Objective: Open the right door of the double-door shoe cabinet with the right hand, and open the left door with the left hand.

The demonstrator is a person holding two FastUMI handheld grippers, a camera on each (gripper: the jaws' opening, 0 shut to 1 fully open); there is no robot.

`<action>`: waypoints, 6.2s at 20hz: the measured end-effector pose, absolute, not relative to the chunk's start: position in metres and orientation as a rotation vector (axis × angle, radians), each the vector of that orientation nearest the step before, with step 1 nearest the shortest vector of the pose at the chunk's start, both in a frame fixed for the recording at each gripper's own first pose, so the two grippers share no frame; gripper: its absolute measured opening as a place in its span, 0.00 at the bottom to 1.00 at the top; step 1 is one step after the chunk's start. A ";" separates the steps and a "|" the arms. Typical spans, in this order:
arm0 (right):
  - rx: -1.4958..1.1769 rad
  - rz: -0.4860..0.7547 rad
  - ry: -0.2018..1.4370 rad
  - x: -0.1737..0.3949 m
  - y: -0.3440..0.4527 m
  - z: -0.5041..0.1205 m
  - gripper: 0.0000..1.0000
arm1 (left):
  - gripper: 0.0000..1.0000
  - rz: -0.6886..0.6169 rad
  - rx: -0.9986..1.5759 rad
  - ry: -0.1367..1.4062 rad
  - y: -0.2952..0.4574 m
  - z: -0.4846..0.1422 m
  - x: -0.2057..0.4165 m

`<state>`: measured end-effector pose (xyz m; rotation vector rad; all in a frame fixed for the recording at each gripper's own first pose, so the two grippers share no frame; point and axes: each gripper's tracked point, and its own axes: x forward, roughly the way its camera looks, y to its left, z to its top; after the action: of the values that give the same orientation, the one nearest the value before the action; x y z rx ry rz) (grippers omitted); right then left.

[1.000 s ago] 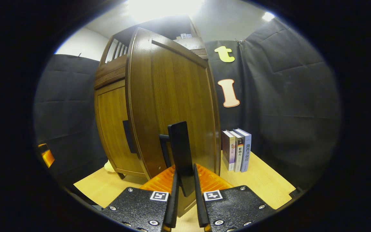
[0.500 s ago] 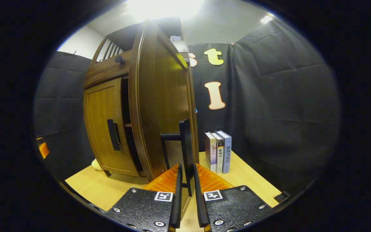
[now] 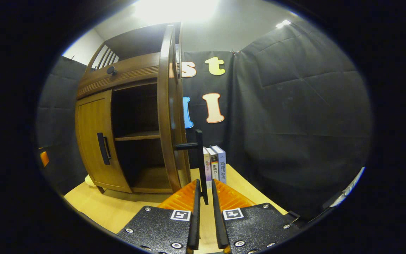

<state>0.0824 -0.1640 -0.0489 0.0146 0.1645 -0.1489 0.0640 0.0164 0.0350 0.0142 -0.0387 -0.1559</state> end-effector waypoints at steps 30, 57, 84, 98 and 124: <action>-0.069 -0.059 0.058 0.030 -0.100 -0.009 0.94 | 0.96 -0.208 -0.103 0.007 -0.030 0.023 0.319; 0.004 0.005 0.090 0.025 -0.085 -0.028 0.95 | 0.19 -0.197 -0.100 0.129 -0.058 -0.014 0.368; 0.053 0.088 0.106 0.001 -0.040 -0.029 0.94 | 0.24 -0.112 -0.166 0.126 -0.032 0.005 0.363; 0.050 0.134 0.105 -0.005 -0.017 -0.029 0.94 | 0.13 0.076 -0.139 0.107 -0.011 0.005 0.365; 0.024 0.102 0.012 0.006 -0.015 0.017 0.94 | 0.18 0.095 -0.102 0.041 -0.028 0.045 0.322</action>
<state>0.0057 -0.0153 0.0173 0.0237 0.0116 0.1020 0.3220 -0.0276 0.0453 -0.1021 0.0410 0.0955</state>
